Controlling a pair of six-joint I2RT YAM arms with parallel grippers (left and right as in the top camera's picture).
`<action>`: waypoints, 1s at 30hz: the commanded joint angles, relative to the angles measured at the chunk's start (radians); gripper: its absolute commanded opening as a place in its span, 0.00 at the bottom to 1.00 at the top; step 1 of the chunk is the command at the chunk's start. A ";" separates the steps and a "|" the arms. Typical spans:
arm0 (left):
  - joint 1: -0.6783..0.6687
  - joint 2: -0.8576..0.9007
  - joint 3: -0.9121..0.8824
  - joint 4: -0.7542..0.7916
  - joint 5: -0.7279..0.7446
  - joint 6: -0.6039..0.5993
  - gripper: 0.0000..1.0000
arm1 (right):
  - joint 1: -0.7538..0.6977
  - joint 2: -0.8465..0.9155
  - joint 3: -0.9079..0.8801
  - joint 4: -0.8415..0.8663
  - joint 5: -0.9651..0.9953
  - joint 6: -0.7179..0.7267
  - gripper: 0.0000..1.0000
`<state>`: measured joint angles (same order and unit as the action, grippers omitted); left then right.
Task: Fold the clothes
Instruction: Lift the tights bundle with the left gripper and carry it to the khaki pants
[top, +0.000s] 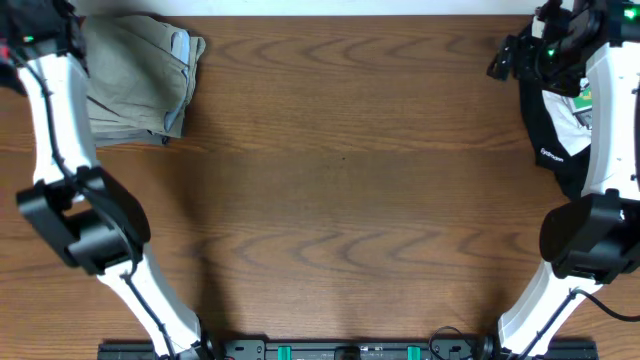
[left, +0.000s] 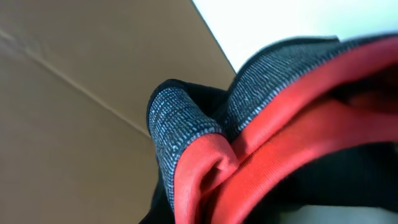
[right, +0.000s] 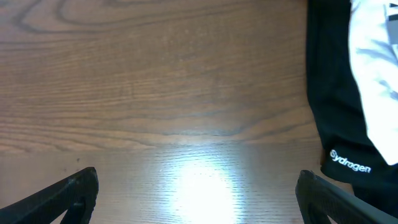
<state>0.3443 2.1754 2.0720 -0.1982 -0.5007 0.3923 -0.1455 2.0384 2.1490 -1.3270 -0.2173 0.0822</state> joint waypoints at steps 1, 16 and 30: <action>-0.001 0.013 0.014 0.012 -0.017 -0.017 0.06 | 0.022 0.010 -0.006 0.000 -0.007 -0.017 0.99; -0.140 0.023 0.013 -0.340 0.080 -0.187 0.06 | 0.027 0.010 -0.006 0.008 0.003 -0.016 0.99; -0.233 0.061 -0.006 -0.396 0.224 -0.335 0.07 | 0.034 0.010 -0.006 0.010 0.004 -0.017 0.99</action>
<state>0.1150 2.2234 2.0701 -0.5957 -0.3073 0.0898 -0.1219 2.0384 2.1490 -1.3193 -0.2134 0.0822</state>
